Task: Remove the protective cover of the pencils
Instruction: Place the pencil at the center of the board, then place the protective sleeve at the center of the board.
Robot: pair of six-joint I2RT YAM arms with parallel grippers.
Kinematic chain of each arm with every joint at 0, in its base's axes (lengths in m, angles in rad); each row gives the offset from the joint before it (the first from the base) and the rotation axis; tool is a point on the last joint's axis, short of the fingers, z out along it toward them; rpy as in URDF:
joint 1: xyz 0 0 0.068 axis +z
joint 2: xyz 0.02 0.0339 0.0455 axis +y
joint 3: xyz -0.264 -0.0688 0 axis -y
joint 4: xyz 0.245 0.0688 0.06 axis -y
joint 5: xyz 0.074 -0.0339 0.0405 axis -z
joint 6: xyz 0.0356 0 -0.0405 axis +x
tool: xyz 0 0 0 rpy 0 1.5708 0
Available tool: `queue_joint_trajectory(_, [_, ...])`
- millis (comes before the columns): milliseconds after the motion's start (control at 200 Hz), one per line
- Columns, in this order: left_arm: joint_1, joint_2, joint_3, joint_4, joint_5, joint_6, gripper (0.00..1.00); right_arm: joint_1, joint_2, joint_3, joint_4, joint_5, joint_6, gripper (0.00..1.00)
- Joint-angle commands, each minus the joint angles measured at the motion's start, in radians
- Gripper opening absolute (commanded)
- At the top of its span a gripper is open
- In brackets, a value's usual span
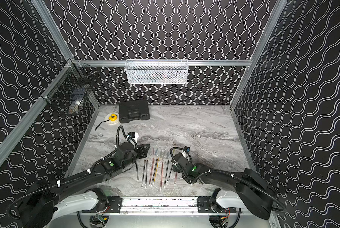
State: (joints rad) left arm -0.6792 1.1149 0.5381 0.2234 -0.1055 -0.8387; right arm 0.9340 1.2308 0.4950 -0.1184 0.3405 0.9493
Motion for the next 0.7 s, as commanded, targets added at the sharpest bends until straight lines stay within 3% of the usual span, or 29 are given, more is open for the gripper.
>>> queue_joint_trajectory(0, [-0.002, 0.016, 0.021, 0.005, 0.017, 0.0, 0.02, -0.001, -0.052, 0.009, -0.091, 0.068, -0.008, 0.36])
queue_joint_trajectory(195, [-0.105, 0.109, 0.086, 0.017, -0.034, 0.015, 0.03, -0.023, -0.181, -0.018, -0.163, 0.133, 0.001, 0.42])
queue_joint_trajectory(405, [-0.236, 0.349, 0.283, -0.043, -0.018, 0.069, 0.02, -0.073, -0.27, -0.055, -0.219, 0.176, 0.028, 0.45])
queue_joint_trajectory(696, [-0.26, 0.635, 0.523, -0.187, 0.031, 0.13, 0.01, -0.145, -0.275, -0.085, -0.197, 0.131, 0.03, 0.44])
